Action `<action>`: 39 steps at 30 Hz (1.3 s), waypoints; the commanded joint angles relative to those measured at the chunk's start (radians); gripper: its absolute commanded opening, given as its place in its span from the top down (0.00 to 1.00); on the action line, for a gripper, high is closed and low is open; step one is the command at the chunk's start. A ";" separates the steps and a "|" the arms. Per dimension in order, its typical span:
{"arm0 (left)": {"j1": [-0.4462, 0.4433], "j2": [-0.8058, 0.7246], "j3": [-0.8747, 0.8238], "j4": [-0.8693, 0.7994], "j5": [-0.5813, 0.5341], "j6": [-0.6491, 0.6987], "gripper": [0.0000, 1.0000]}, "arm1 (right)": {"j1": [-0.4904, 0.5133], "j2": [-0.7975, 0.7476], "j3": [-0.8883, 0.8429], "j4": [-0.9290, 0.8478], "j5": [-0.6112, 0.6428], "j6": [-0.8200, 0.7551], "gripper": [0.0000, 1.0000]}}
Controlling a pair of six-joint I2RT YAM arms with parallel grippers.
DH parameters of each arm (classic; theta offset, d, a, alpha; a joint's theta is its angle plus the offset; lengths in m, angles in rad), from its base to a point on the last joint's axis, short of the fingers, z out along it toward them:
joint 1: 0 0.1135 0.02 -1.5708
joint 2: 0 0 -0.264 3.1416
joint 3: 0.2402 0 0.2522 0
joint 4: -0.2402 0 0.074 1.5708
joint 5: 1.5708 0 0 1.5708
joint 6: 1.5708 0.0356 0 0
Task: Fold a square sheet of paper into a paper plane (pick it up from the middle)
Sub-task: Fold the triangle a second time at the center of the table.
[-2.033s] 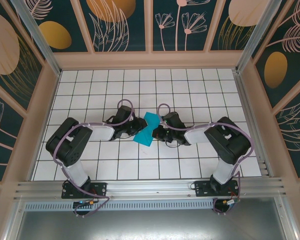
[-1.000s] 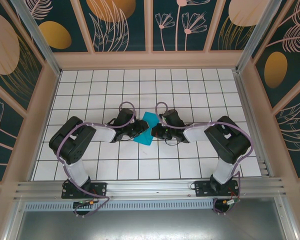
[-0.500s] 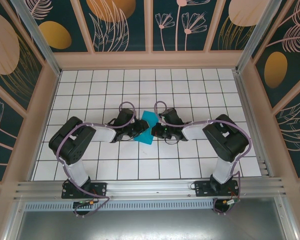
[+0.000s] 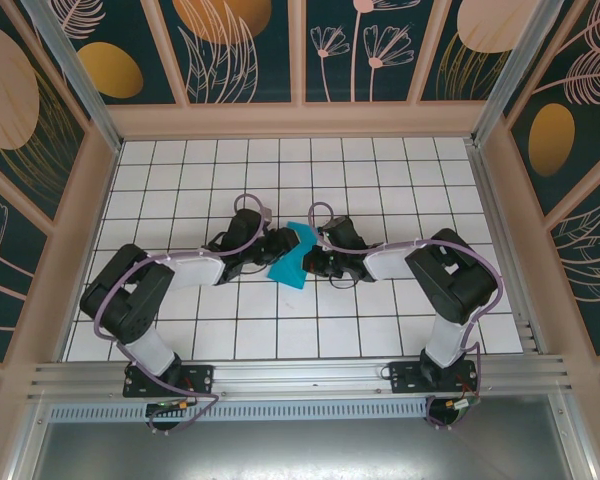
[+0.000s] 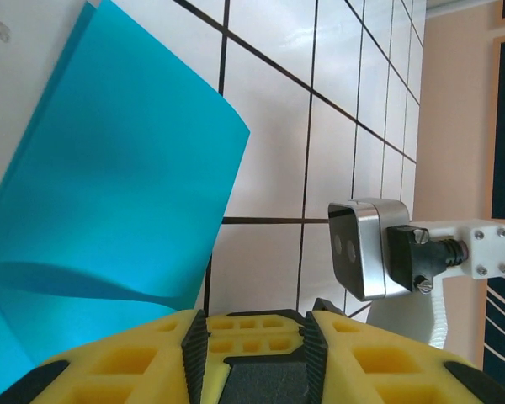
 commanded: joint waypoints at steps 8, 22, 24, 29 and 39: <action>-0.005 0.148 0.026 0.054 0.052 -0.024 0.64 | -0.006 0.026 0.018 -0.042 0.028 -0.025 0.98; -0.006 0.165 -0.006 -0.037 -0.004 -0.011 0.69 | -0.012 -0.146 0.004 -0.113 0.084 0.013 0.72; -0.005 0.170 -0.004 -0.037 -0.003 -0.012 0.69 | -0.010 -0.184 -0.028 -0.086 0.066 0.042 0.71; -0.005 0.166 -0.005 -0.035 -0.001 -0.010 0.70 | 0.011 -0.199 -0.113 0.093 -0.088 0.142 0.93; -0.005 0.166 -0.001 -0.035 0.001 -0.010 0.70 | 0.084 -0.102 -0.029 0.074 -0.099 0.149 1.00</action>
